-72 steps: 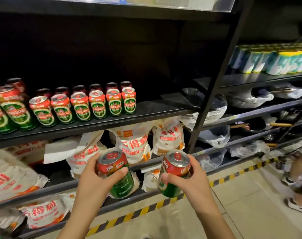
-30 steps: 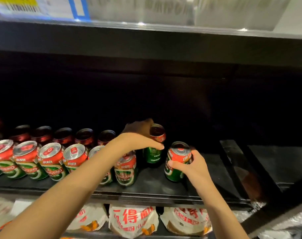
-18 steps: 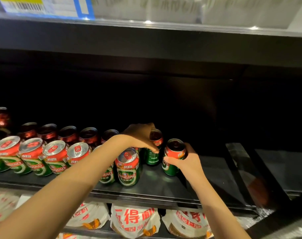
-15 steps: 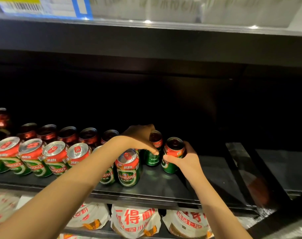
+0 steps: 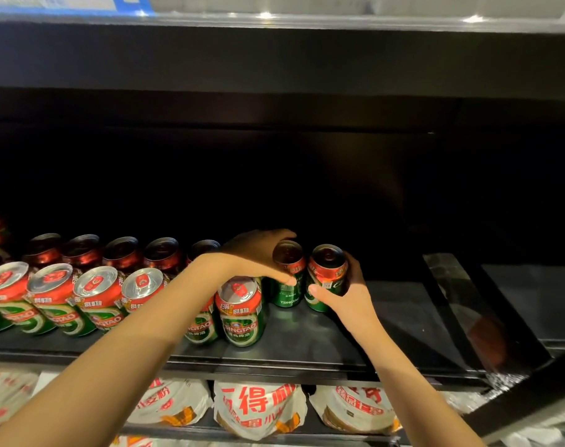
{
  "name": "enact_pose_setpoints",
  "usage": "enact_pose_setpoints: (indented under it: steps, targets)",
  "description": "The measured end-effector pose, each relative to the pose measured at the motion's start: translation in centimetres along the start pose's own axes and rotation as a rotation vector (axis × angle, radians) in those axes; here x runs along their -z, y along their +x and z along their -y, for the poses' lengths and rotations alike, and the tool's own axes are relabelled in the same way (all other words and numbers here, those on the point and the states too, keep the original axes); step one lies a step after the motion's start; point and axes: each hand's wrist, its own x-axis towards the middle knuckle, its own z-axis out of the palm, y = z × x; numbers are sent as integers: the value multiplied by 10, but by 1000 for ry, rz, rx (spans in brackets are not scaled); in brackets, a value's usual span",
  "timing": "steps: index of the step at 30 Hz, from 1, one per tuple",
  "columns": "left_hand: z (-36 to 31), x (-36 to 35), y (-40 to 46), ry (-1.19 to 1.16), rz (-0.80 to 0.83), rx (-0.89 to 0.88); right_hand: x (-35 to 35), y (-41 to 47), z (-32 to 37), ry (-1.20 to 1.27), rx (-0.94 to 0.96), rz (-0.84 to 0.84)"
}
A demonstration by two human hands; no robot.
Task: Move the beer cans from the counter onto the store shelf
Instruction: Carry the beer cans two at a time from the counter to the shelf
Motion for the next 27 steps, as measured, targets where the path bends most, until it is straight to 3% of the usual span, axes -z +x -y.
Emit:
enact_pose_setpoints:
  steps: [5,14,21,27]
  targets:
    - [12,11,2,13,-30,1,-6,-3,-10,-73,-7,-97]
    - [16,0,4,-183,2,-50,-5,-6,-9,-115,-14,-93]
    - [15,-10,4,-118,-151,0,-4,-10,-9,-122,-7,-43]
    - [16,-3,3,-141,-11,-43,-8,-9,-11,-201,-12,-88]
